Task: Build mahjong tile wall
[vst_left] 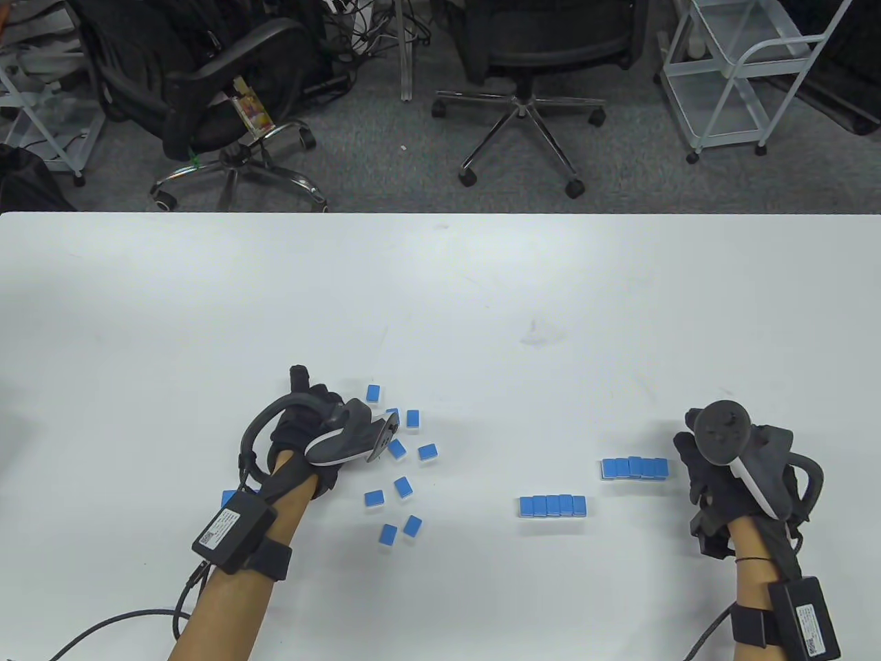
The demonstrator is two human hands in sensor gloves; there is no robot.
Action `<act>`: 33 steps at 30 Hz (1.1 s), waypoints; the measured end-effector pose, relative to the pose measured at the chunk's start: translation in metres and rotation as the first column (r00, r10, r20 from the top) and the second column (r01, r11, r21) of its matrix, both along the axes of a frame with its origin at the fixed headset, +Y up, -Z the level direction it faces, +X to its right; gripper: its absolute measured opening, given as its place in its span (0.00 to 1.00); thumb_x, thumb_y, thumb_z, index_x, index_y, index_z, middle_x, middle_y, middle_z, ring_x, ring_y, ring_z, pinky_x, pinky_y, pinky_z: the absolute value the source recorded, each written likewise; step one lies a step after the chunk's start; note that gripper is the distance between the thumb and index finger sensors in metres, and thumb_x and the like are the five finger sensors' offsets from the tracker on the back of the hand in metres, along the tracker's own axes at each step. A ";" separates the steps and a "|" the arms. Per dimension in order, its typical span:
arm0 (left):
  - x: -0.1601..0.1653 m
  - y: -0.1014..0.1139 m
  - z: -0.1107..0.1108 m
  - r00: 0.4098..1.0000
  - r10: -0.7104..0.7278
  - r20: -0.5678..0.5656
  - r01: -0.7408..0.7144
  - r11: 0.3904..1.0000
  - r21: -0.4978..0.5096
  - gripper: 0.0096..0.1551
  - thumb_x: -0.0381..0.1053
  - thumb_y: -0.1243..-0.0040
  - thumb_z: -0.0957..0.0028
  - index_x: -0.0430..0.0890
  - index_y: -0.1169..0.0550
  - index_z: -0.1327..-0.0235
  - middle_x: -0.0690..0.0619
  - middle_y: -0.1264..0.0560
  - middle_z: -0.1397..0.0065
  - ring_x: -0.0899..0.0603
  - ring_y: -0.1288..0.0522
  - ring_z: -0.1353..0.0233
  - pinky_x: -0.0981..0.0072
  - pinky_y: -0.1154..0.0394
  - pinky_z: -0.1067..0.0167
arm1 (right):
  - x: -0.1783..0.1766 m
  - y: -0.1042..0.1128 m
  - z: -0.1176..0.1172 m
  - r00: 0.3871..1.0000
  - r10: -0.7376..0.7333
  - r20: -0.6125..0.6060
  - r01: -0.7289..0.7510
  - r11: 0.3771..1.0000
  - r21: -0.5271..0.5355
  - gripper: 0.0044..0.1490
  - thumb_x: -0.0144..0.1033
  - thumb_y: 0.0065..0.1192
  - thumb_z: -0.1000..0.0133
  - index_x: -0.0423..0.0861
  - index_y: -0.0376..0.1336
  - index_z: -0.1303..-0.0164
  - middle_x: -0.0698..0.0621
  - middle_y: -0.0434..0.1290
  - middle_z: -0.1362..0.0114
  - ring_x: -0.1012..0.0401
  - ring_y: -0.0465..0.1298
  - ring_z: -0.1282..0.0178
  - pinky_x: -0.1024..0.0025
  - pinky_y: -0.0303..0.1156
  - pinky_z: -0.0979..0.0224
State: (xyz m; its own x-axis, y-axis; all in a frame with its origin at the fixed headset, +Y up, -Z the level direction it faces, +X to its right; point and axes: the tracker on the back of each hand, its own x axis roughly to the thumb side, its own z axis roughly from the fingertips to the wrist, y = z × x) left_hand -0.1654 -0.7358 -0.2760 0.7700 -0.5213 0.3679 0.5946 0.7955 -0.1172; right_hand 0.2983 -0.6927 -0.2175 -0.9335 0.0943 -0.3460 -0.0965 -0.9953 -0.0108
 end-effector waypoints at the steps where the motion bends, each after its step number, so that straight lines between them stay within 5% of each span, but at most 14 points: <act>1: -0.003 0.008 0.004 1.000 0.019 0.006 -0.019 1.000 0.003 0.32 0.62 0.32 0.56 0.61 0.23 0.35 0.62 0.22 0.27 0.46 0.28 0.20 0.33 0.49 0.18 | 0.000 0.000 0.000 1.000 -0.003 0.001 0.003 1.000 0.001 0.34 0.52 0.63 0.59 0.53 0.69 0.42 0.53 0.82 0.40 0.52 0.77 0.32 0.40 0.60 0.20; 10: -0.031 0.071 0.057 0.975 0.185 0.120 -0.197 0.976 0.092 0.34 0.64 0.33 0.57 0.58 0.22 0.34 0.58 0.29 0.20 0.43 0.35 0.16 0.31 0.52 0.19 | -0.001 0.001 0.000 1.000 0.000 -0.007 0.000 1.000 0.003 0.34 0.52 0.63 0.59 0.53 0.69 0.42 0.53 0.82 0.40 0.52 0.77 0.33 0.40 0.60 0.20; 16: -0.062 0.053 0.094 0.970 0.185 0.160 -0.209 0.966 0.150 0.34 0.66 0.34 0.57 0.60 0.21 0.35 0.58 0.30 0.18 0.42 0.38 0.14 0.29 0.54 0.20 | -0.001 -0.002 0.000 1.000 0.005 -0.005 -0.005 1.000 -0.010 0.34 0.52 0.63 0.59 0.53 0.69 0.42 0.53 0.82 0.40 0.52 0.77 0.33 0.40 0.60 0.20; 25: -0.095 0.037 0.077 0.951 0.307 0.024 -0.307 0.952 0.010 0.33 0.66 0.32 0.57 0.59 0.20 0.36 0.57 0.31 0.18 0.41 0.38 0.14 0.29 0.50 0.21 | -0.002 -0.002 -0.001 1.000 0.006 -0.007 -0.006 1.000 -0.010 0.34 0.52 0.63 0.59 0.52 0.69 0.42 0.53 0.82 0.40 0.52 0.78 0.33 0.40 0.60 0.20; 33: -0.097 0.026 0.076 0.942 0.335 0.024 -0.334 0.941 -0.048 0.33 0.66 0.31 0.58 0.59 0.20 0.37 0.57 0.31 0.18 0.40 0.38 0.14 0.29 0.49 0.22 | -0.002 -0.003 -0.001 1.000 0.011 -0.009 -0.011 1.000 -0.019 0.34 0.52 0.63 0.59 0.53 0.69 0.42 0.53 0.82 0.40 0.52 0.77 0.33 0.40 0.60 0.20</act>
State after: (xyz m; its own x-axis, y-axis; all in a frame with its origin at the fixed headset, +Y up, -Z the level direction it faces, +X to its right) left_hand -0.2623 -0.7095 -0.1997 0.8850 -0.2187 0.4111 0.2988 0.9438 -0.1412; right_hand 0.2959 -0.6952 -0.2183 -0.9374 0.0775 -0.3395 -0.0854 -0.9963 0.0085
